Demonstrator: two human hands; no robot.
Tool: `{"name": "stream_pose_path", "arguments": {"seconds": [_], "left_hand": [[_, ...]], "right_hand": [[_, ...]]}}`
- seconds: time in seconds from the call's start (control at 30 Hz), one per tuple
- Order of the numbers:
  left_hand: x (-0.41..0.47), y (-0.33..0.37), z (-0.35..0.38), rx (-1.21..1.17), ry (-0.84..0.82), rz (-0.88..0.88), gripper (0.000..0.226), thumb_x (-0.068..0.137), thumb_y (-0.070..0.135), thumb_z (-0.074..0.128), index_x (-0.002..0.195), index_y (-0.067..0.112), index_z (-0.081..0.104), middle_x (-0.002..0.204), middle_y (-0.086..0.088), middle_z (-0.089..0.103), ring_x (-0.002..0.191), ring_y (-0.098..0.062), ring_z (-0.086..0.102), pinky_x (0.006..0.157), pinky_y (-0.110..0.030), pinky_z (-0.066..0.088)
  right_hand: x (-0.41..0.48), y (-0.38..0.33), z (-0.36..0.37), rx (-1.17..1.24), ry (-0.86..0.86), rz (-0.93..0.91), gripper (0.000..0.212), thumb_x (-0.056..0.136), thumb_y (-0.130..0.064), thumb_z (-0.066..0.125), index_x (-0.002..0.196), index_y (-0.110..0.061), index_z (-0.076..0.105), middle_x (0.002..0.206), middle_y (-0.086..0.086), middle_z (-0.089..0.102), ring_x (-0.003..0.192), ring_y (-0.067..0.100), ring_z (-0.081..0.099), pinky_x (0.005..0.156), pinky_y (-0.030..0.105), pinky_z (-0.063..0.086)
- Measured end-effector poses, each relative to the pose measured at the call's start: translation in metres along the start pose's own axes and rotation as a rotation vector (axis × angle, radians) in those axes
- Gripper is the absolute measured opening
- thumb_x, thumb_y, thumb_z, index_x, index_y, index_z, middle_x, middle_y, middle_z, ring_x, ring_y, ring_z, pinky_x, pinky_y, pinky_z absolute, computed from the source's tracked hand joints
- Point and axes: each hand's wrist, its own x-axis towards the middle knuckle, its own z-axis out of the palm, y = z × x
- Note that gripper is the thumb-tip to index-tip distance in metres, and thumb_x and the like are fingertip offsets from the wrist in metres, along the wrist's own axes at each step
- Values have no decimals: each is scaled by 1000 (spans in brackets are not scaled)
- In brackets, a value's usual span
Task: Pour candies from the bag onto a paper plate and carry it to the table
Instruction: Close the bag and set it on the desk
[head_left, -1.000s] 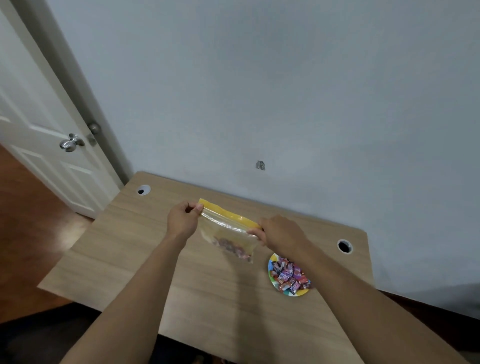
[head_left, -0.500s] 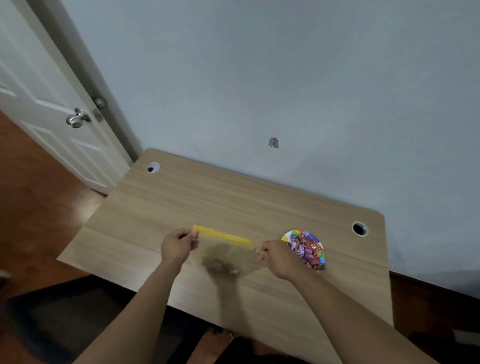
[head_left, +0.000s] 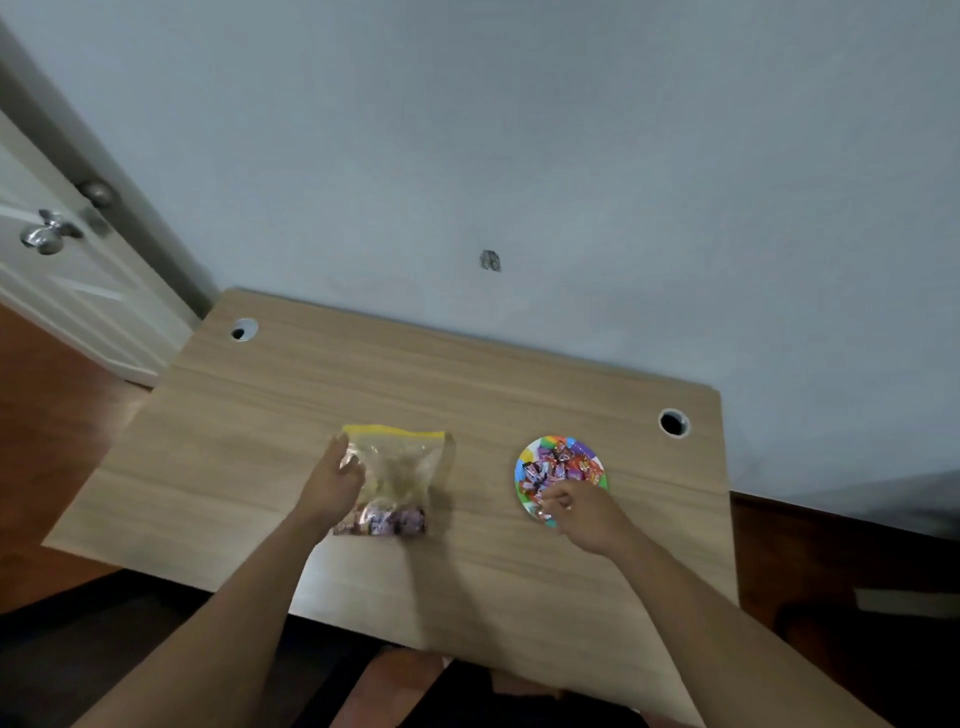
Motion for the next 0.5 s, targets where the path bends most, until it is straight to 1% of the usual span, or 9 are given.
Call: {"name": "stream_pose_path", "arguments": {"seconds": [0.03,0.1,0.13,0.2,0.23,0.3,0.37,0.43,0.5], "left_hand": [[3,0,9,0,-11,-14,66,103,15,59,165,22,39,168,-2,40,146,-22,52,118,-45,47],[6,5,29,-32,-41,-29,58,104,10,56,159,24,48,148,-4,60,112,-25,69,85,-37,58],[5,12,41,-42,-66,-29,52,104,8,56,153,22,55,143,-4,63,105,-25,69,81,-38,59],[5,22,64,-53,-118,-37,40,103,4,58,139,18,67,144,-6,67,111,-27,69,98,-47,58],[3,27,76,-65,-147,-51,36,102,1,59,133,16,70,140,-8,69,112,-26,68,101,-47,56],[-1,34,101,-79,-194,-89,35,100,-3,60,129,12,72,130,-8,73,106,-23,66,90,-39,54],[-4,42,125,-97,-212,-127,36,101,-5,58,132,8,71,125,-8,72,98,-21,65,72,-31,51],[-4,46,150,-129,-213,-169,36,102,-5,56,134,7,68,120,-7,70,87,-18,62,58,-21,49],[-3,45,173,-140,-211,-217,36,102,-2,58,134,9,69,116,-5,69,86,-17,62,60,-22,49]], "right_hand": [[-2,7,-6,5,8,19,23,100,-19,63,116,-13,79,112,-4,80,101,19,76,92,38,61],[-2,26,-18,11,15,57,24,101,-21,63,120,-15,78,112,-2,78,101,21,76,86,29,56],[-1,37,-23,25,23,85,24,101,-23,64,119,-17,78,112,-1,79,102,24,78,85,30,56],[-1,57,-31,22,28,122,23,100,-26,62,111,-16,80,107,5,81,99,30,78,85,36,58],[-1,65,-35,4,25,133,23,100,-24,60,104,-12,79,102,9,81,96,32,77,85,39,58],[-2,79,-42,6,24,166,20,99,-19,60,87,-11,75,92,15,80,90,33,77,82,41,58],[1,92,-46,42,39,204,24,97,-15,63,74,-21,69,84,15,81,76,27,76,72,35,58],[7,104,-46,131,35,260,24,97,-15,64,74,-23,68,83,12,80,62,19,74,55,24,53],[15,117,-43,216,25,299,18,96,-15,63,80,-21,68,89,11,81,66,23,78,53,24,55]]}}
